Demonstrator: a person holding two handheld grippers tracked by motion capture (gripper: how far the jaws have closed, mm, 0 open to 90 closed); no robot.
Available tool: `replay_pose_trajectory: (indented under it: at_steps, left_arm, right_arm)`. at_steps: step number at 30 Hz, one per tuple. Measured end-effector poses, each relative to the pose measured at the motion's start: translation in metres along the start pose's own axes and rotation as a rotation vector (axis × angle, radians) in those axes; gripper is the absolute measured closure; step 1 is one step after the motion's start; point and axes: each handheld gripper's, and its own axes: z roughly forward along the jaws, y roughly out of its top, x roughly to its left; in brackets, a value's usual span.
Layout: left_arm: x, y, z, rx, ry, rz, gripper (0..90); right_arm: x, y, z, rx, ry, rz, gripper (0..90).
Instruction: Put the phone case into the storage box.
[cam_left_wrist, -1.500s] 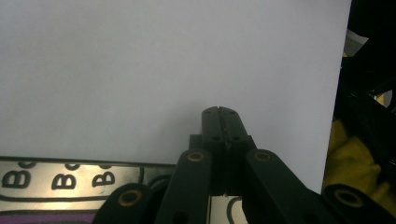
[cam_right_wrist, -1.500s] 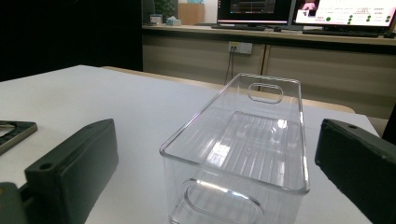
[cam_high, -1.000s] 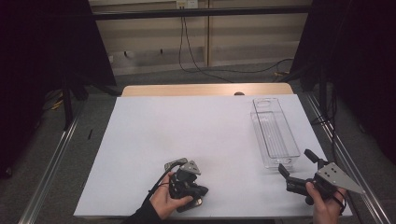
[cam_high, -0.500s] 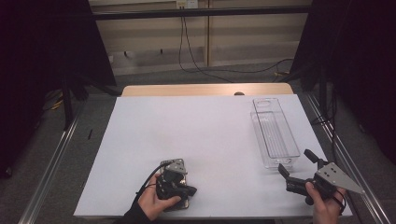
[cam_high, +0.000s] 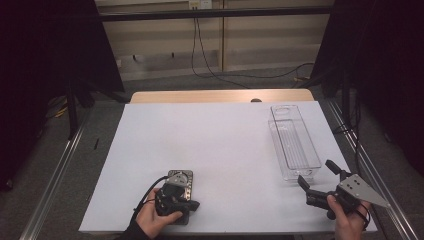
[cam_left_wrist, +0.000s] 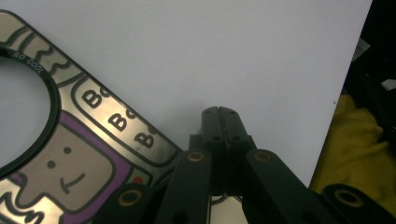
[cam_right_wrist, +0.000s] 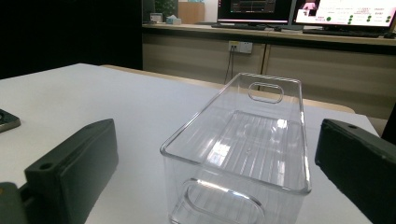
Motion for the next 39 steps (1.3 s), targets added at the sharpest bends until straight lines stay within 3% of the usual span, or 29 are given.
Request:
replay_pose_trajectory:
  at_steps: [6,12,39]
  left_arm:
    - [0.006,-0.008,-0.009,-0.004,0.014,-0.02,90.0]
    - [0.01,-0.014,-0.017,-0.009,0.056,-0.038,90.0]
    - [0.02,-0.024,-0.03,-0.028,0.111,-0.068,90.0]
  right_arm:
    - [0.0,0.0,0.0,0.0,-0.001,0.0,0.0]
    - [0.0,0.0,0.0,0.0,-0.001,0.0,0.0]
    - [0.0,0.0,0.0,0.004,0.0,-0.004,0.0]
